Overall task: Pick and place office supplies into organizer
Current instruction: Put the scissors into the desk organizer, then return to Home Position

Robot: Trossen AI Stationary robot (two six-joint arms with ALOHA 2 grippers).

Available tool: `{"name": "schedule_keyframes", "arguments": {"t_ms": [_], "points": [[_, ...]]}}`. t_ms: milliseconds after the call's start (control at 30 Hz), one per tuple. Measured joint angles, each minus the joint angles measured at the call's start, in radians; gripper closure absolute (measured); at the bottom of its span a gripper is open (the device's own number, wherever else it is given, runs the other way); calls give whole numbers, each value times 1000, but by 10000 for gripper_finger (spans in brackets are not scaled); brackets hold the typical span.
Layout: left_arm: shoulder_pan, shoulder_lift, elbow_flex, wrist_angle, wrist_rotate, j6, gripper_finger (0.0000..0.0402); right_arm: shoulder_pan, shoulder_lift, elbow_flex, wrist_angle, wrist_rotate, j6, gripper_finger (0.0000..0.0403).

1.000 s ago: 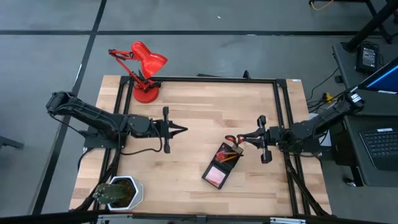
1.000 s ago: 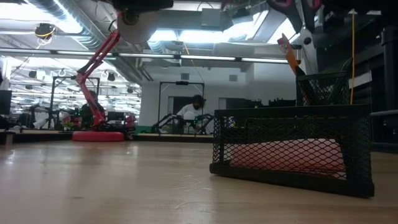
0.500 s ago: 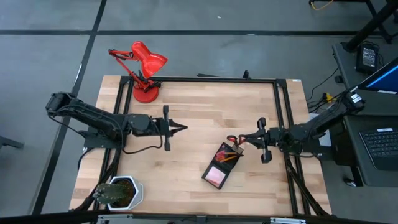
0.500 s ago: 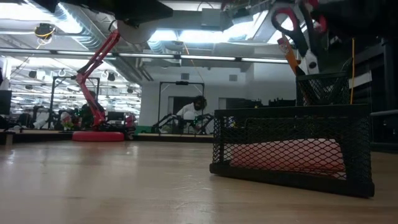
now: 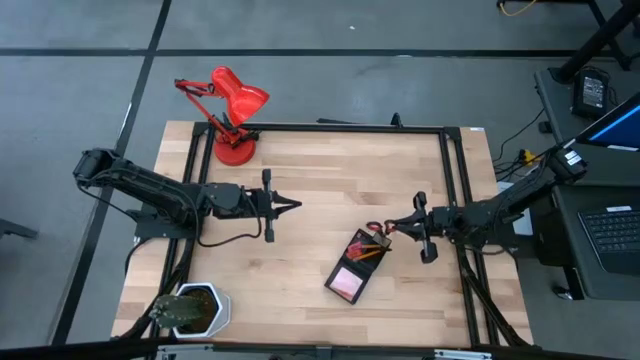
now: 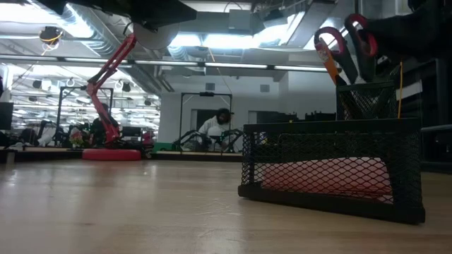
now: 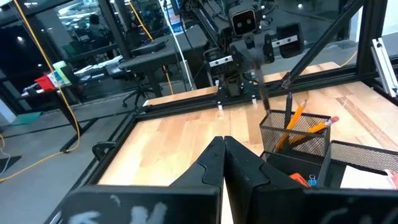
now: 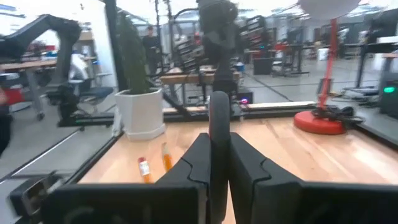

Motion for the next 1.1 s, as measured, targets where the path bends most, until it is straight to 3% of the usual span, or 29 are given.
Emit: {"name": "schedule_keyframes", "arguments": {"t_ms": [100, 467, 733, 900, 1100], "points": [[0, 0, 0, 0, 0, 0, 400, 0, 0, 0, -22, -29, 21, 368], [0, 0, 0, 0, -2, 0, 400, 0, 14, 0, -34, -21, 48, 250], [0, 0, 0, 5, 6, 7, 400, 0, 14, 0, 111, -20, -55, 218], [0, 0, 0, 27, 16, 18, 399, -4, 12, 39, 111, -18, -141, 250], [41, -32, 0, 39, 31, 23, 399, -42, 12, 228, -262, -20, -188, 367]]}}
